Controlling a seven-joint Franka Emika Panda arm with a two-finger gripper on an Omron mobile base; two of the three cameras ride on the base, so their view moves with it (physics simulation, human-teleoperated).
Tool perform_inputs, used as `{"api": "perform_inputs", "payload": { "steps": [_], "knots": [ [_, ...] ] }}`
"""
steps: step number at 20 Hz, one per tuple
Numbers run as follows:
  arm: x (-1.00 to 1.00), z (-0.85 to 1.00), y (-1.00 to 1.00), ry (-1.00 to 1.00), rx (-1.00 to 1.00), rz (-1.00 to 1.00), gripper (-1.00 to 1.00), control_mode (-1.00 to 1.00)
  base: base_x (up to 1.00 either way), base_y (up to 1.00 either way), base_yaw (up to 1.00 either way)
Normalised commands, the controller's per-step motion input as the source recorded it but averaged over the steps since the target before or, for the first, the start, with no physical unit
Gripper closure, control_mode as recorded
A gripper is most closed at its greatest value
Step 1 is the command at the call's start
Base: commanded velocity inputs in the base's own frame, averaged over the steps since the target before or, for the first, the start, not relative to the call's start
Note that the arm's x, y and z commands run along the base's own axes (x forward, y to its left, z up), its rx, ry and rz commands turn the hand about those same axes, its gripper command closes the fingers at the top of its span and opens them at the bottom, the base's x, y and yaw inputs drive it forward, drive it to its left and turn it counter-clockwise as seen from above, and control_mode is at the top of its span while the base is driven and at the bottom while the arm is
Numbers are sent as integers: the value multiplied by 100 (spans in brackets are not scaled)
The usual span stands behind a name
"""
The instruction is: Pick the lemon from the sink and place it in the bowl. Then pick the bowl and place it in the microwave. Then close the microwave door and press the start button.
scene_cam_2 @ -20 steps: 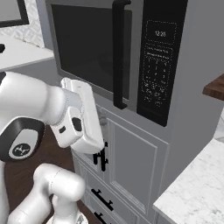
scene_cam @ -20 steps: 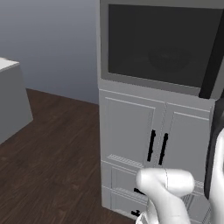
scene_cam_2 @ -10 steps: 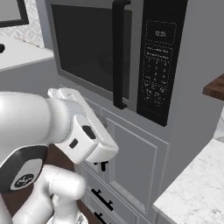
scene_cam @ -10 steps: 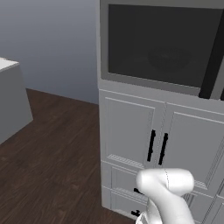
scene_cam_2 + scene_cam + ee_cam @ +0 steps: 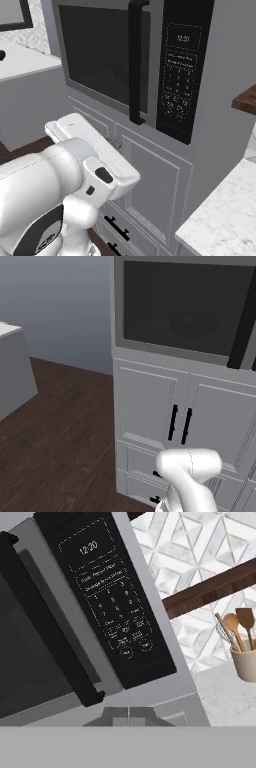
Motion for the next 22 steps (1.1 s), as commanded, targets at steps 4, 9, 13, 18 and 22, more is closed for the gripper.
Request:
{"api": "perform_inputs", "payload": {
  "steps": [4, 9, 13, 18, 22],
  "knots": [
    [36, 0, 1, 0, -2, -3, 100, -100, 0, 0, 0],
    [32, 0, 0, 3, 0, -1, 100, -100, 0, 0, 0],
    [18, 2, -15, 0, 1, 0, 100, -100, 0, 0, 0],
    [8, 11, -28, 0, 4, 0, 100, -100, 0, 0, 0],
    [10, 1, -37, 0, 5, 0, 100, -100, 0, 0, 0]
  ]
}}
